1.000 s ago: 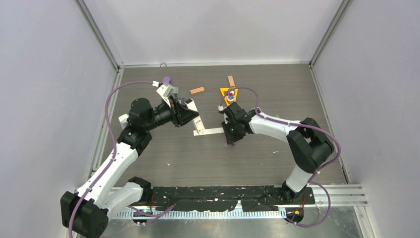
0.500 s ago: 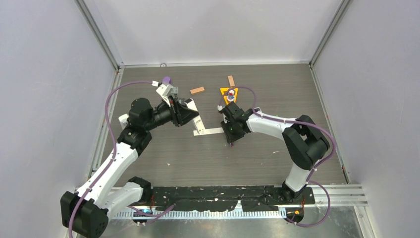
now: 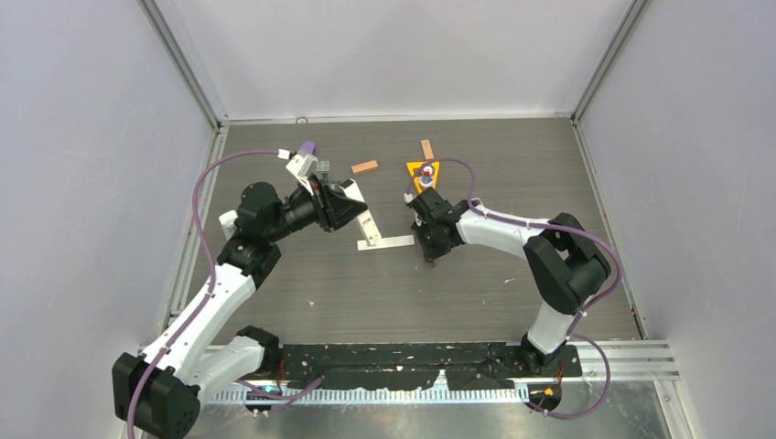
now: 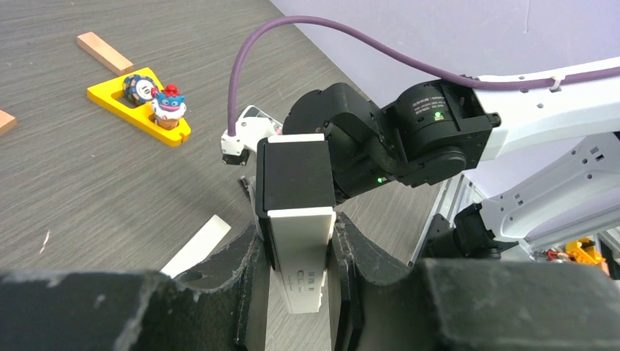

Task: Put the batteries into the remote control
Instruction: Pick up the battery from the center of the board, then load the battery into the remote control.

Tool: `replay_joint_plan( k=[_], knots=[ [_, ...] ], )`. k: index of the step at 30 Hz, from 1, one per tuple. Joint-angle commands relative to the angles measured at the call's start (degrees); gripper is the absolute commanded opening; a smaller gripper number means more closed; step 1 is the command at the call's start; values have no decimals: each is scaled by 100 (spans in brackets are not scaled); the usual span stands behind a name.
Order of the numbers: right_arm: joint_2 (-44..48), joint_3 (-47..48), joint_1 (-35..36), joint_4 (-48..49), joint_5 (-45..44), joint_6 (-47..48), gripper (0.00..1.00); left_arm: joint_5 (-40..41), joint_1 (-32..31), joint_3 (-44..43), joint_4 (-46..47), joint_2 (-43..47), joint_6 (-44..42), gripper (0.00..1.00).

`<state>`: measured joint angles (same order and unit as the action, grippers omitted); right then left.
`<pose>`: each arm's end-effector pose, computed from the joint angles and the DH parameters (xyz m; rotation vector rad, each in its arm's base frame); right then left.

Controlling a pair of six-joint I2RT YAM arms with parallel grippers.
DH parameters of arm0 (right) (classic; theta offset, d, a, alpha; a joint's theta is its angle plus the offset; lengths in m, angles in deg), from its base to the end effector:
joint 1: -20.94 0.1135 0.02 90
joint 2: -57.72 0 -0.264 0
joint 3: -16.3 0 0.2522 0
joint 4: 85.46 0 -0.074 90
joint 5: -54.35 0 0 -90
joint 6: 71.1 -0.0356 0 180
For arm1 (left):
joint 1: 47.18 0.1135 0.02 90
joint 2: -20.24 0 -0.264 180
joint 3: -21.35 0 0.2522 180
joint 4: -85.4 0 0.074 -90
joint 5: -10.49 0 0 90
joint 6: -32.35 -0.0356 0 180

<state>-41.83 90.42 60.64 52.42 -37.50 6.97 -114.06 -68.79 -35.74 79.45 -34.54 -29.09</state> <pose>0.2573 0.2121 0.1643 -0.6557 2.6894 0.1990 0.1998 -0.1008 0.3328 0.3885 1.7107 -1.1443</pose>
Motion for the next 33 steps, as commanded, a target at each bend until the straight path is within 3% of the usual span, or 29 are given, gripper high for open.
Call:
replay_joint_plan(
  k=[1,6,13,23,33],
  knots=[
    [834,274,33,146,-64,-186,7,79,34,203,918,133,420,0],
    [2181,353,41,659,-59,-440,5,403,42,1008,2876,268,1637,0],
    [3212,893,506,1139,374,-402,5,580,51,1323,4296,-10,3165,0],
    [3220,1302,1267,1545,628,-22,5,646,93,1344,4673,-189,4354,0],
    [3073,1429,1437,1567,785,416,6,708,113,1217,3925,-45,4479,0]
  ],
)
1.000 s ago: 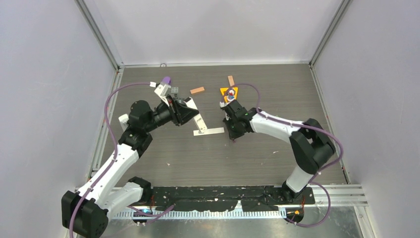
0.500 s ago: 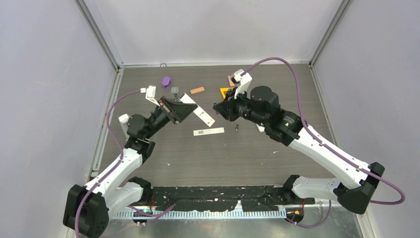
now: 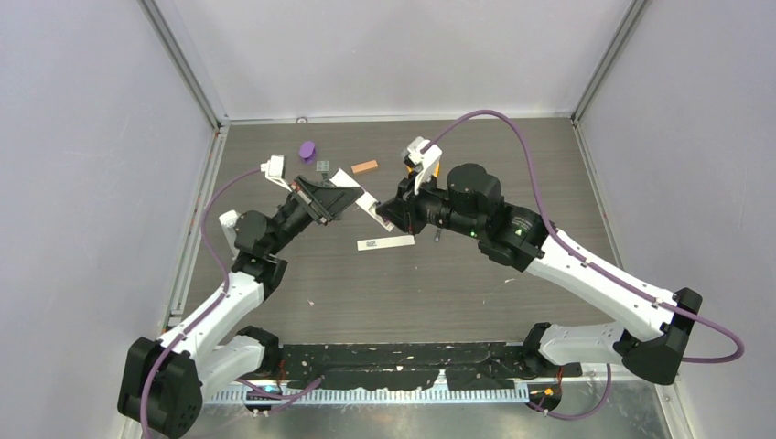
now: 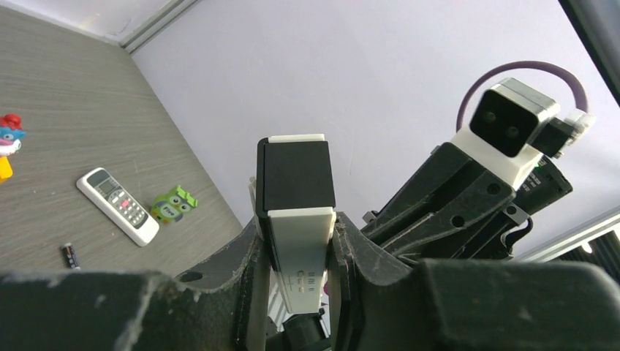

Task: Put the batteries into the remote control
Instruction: Load the battery into the remote control.

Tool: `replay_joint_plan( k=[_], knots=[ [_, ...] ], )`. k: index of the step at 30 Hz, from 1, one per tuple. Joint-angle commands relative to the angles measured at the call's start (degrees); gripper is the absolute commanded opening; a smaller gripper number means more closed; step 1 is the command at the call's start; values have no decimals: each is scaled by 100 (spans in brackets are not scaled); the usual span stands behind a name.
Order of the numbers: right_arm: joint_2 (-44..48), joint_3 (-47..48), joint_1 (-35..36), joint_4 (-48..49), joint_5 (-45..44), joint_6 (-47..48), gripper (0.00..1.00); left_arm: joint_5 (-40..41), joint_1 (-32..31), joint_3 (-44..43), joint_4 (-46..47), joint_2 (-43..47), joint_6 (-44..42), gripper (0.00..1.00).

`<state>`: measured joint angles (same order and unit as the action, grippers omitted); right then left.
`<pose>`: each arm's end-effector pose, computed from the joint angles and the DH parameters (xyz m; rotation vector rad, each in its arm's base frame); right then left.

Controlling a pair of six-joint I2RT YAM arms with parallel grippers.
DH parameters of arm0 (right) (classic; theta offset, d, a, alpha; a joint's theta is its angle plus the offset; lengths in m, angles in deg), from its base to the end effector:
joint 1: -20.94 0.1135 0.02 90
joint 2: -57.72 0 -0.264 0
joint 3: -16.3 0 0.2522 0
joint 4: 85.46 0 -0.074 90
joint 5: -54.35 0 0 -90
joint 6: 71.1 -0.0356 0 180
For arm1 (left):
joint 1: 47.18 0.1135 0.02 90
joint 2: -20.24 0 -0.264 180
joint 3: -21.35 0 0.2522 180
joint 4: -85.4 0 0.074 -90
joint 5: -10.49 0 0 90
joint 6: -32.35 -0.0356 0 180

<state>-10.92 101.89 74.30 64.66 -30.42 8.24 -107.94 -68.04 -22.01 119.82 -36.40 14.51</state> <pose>0.1596 0.2200 0.4084 -0.7491 1.7284 0.8677 0.1981 -0.0936 0.3140 -0.1352 1.4387 -1.6709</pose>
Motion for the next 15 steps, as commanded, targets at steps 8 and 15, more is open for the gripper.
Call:
replay_joint_plan(
  k=[8,15],
  knots=[
    [-136,167,96,556,145,494,6,52,84,-287,-672,178,170,0],
    [-165,-42,100,606,314,723,6,-27,150,-296,-673,133,378,0]
  ],
)
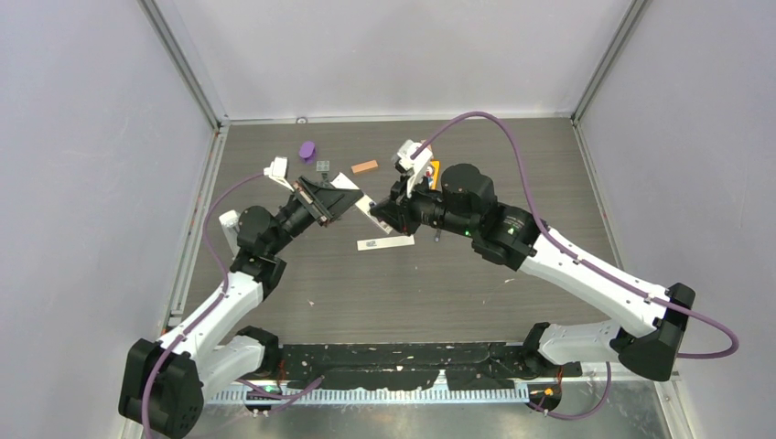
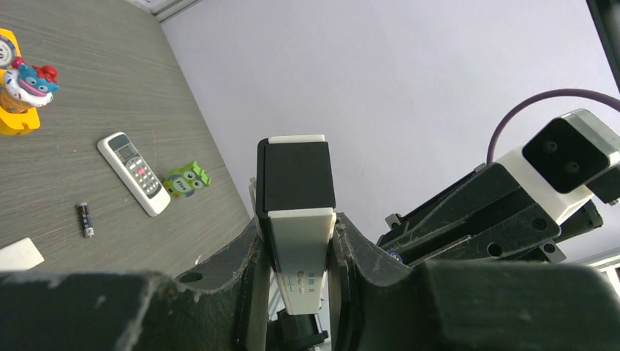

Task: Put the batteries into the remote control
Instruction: Load the battery into the remote control.

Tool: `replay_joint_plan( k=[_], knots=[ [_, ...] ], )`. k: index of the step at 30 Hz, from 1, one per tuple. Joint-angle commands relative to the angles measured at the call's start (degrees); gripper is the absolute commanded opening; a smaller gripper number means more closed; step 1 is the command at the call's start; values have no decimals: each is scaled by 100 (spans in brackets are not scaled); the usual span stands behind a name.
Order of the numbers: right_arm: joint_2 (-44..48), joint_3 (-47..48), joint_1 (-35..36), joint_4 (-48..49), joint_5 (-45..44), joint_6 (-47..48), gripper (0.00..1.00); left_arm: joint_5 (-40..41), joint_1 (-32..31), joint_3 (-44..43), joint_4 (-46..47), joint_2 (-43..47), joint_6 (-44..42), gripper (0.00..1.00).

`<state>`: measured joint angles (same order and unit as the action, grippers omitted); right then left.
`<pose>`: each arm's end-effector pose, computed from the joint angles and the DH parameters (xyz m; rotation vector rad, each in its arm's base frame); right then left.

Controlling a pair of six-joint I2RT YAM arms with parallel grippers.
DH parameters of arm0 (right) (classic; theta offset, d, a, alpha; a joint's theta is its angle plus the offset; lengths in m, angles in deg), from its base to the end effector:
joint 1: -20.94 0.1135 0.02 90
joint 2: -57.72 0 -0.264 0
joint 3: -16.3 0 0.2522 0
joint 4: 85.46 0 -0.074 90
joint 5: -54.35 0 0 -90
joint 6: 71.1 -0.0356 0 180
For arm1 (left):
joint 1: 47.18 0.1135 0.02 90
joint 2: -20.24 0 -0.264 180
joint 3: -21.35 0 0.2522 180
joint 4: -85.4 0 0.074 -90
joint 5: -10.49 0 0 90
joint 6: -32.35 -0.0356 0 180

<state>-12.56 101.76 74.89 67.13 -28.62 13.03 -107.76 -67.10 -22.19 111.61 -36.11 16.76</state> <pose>0.1619 0.2299 0.4049 -0.8434 1.6641 0.8485 0.2031 -0.0915 0.3018 -0.2645 1.5688 -1.6669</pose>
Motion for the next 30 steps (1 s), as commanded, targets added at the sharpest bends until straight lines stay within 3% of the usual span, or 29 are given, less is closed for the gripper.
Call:
replay_joint_plan(
  k=[1,30],
  knots=[
    [-24,-52,39,352,181,271,6,-44,65,-278,165,99,181,0],
    [93,-349,47,842,-322,86,6,-266,76,-272,169,104,3,0]
  ],
)
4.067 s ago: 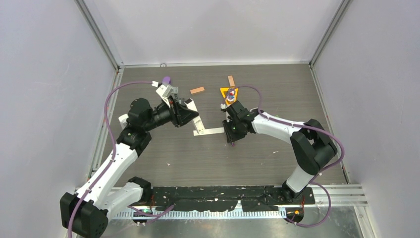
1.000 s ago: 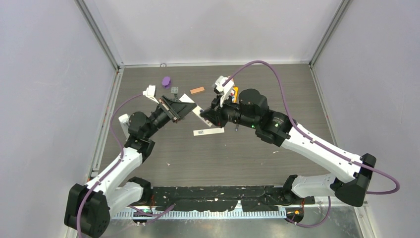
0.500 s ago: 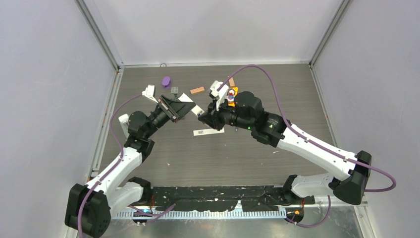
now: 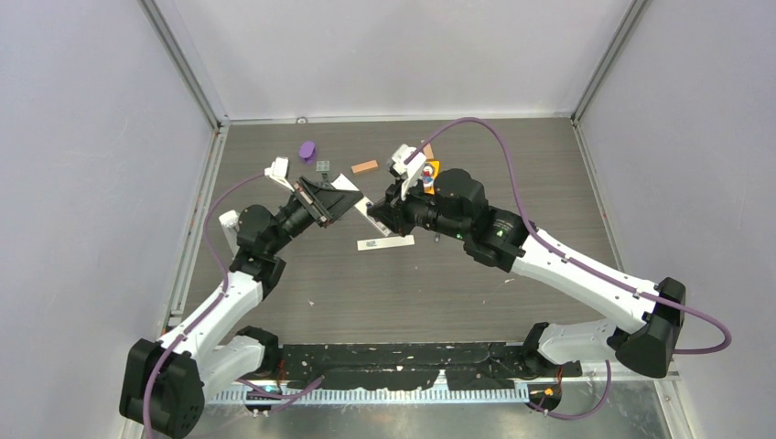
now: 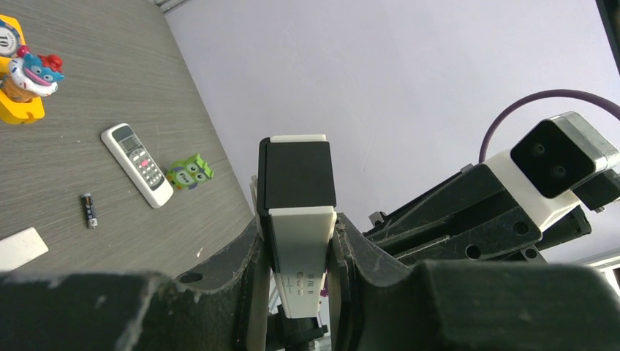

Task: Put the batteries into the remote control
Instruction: Load the battery into the remote control.

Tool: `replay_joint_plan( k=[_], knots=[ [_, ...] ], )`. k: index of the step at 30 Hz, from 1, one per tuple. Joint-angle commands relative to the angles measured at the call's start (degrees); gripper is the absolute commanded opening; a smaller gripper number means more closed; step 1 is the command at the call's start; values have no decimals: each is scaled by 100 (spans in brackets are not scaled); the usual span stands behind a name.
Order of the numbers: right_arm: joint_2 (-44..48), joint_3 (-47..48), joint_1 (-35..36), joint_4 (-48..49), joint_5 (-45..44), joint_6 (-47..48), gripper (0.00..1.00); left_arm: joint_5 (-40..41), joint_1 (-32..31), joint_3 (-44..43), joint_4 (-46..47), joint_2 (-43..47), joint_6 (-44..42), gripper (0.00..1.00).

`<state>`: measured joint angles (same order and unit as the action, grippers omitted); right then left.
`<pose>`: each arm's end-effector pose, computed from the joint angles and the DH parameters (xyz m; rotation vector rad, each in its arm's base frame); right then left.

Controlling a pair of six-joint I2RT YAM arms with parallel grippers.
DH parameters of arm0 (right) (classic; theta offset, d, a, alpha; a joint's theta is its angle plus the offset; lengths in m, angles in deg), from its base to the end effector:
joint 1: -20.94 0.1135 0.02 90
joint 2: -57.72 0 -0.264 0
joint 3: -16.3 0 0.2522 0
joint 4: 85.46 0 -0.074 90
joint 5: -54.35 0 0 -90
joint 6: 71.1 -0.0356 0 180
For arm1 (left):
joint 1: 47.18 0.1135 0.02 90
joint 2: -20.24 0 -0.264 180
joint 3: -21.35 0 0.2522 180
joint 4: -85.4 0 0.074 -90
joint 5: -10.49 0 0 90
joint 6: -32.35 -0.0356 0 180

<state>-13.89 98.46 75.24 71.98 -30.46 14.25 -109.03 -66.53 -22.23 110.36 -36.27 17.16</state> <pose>0.1676 0.2388 0.3874 -0.8399 1.6537 0.8115 0.2044 -0.0904 0.2991 -0.2734 1.5995 -1.6729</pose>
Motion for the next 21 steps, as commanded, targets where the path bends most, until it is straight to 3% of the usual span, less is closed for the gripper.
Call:
replay_joint_plan(
  k=[1,13,21],
  knots=[
    [194,-20,11,350,-99,-32,5,-150,19,-269,314,115,-20,0],
    [52,-125,3,23,275,203,8,-152,28,-107,1246,-21,514,0],
    [-2,18,14,-465,155,305,9,-109,28,-87,1195,17,496,0]
  ],
)
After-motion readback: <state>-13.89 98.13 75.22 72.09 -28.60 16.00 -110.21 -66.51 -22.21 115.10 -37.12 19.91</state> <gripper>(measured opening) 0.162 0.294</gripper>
